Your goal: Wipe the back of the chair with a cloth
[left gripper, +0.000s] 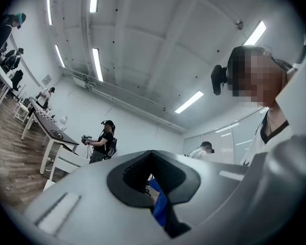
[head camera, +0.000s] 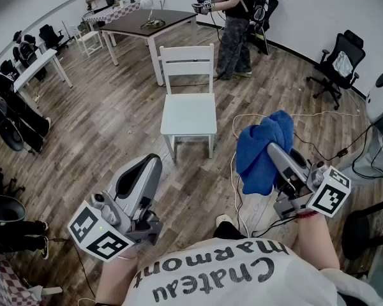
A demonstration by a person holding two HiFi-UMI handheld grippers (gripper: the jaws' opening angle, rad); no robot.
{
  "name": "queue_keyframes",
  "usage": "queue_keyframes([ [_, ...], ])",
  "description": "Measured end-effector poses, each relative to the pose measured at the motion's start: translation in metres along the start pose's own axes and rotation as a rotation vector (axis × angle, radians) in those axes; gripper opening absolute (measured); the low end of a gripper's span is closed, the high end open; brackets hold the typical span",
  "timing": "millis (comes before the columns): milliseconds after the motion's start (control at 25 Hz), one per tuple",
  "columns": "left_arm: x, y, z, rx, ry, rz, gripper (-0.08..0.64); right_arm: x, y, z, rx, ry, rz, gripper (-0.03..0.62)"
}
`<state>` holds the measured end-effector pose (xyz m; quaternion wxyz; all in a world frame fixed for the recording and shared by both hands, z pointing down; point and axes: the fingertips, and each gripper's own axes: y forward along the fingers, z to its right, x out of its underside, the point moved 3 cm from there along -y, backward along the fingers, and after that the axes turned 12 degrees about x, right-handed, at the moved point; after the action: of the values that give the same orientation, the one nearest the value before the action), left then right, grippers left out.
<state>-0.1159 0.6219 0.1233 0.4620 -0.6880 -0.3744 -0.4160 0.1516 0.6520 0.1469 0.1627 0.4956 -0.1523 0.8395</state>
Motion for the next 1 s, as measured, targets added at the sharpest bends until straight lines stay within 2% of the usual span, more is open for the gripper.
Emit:
queue_keyframes([
  [640,-0.002,-0.009,-0.016,-0.016,-0.023,-0.008,0.008,0.005,0.024,-0.004,0.012,-0.045,-0.022,0.084],
  [880,0.011,-0.019,-0.041,-0.089,-0.031,-0.047,0.008,0.018,0.053,0.011,0.071,-0.094,-0.066,0.084],
  [1000,0.015,-0.016,-0.066,-0.139,-0.024,-0.058,0.008,0.021,0.076,0.023,0.068,-0.089,-0.077,0.084],
])
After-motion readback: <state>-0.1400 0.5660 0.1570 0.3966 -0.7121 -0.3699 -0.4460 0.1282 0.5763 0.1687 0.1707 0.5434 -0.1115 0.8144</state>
